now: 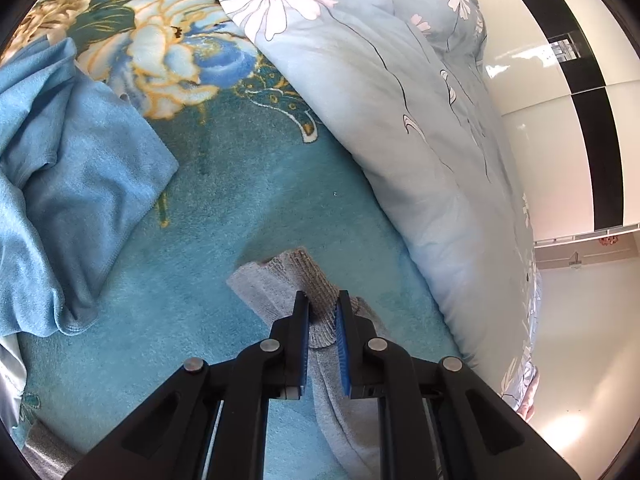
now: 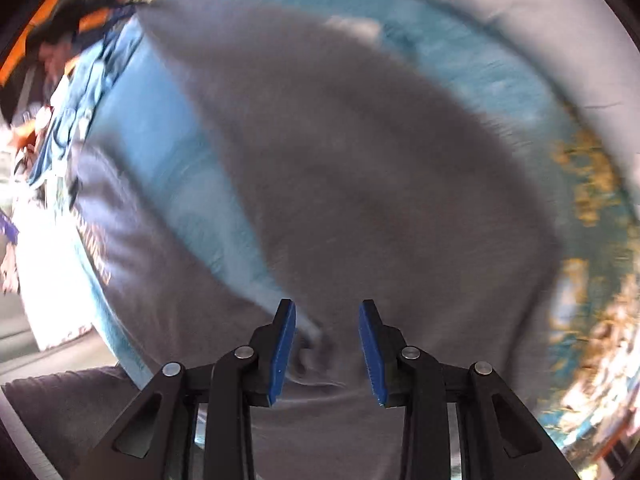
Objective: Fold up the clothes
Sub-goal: 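Stretch the grey sweatpants flat, left gripper on the cuff, right gripper on the waistband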
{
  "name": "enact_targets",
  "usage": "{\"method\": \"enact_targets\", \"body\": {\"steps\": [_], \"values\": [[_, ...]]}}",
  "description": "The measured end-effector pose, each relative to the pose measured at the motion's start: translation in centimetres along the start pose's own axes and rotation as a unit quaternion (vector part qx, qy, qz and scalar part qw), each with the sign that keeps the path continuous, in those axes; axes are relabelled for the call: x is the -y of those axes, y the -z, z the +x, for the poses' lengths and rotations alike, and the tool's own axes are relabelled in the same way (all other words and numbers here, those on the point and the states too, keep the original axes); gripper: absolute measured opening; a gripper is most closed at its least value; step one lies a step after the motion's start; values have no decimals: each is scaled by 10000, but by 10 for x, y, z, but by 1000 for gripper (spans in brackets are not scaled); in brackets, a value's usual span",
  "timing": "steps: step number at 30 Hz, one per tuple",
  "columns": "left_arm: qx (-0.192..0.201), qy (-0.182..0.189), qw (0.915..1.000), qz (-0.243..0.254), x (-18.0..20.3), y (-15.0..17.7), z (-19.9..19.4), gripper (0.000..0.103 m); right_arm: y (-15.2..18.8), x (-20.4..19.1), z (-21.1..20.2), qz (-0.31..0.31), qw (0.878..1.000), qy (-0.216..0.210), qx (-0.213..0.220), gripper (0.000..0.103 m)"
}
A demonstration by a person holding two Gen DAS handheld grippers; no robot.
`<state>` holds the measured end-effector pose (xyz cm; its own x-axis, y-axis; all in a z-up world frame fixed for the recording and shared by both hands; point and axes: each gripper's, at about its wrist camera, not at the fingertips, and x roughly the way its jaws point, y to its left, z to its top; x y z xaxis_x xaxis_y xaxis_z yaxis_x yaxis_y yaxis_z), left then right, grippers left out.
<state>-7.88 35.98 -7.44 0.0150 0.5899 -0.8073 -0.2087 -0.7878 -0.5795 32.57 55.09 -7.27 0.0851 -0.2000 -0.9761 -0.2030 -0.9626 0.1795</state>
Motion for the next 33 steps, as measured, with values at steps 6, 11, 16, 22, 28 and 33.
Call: {"method": "enact_targets", "body": {"steps": [6,11,16,22,28,33], "values": [[-27,42,9999,-127,-8,3,-2,12,3,-6,25,51,9994,-72,-334,13],[-40,194,9992,-336,-10,1,-2,12,0,-4,21,102,9991,120,-381,2],[69,655,9978,-88,17,-11,-14,12,0,3,-19,198,9995,231,74,2],[332,965,9935,510,37,-17,-46,13,11,-10,-53,65,9991,181,368,2],[-151,-264,9993,226,-36,-4,-15,13,20,-33,-5,140,9997,-191,-81,2],[-268,-624,9977,-63,-72,11,-7,13,21,-40,30,474,9975,-389,-351,2]]}}
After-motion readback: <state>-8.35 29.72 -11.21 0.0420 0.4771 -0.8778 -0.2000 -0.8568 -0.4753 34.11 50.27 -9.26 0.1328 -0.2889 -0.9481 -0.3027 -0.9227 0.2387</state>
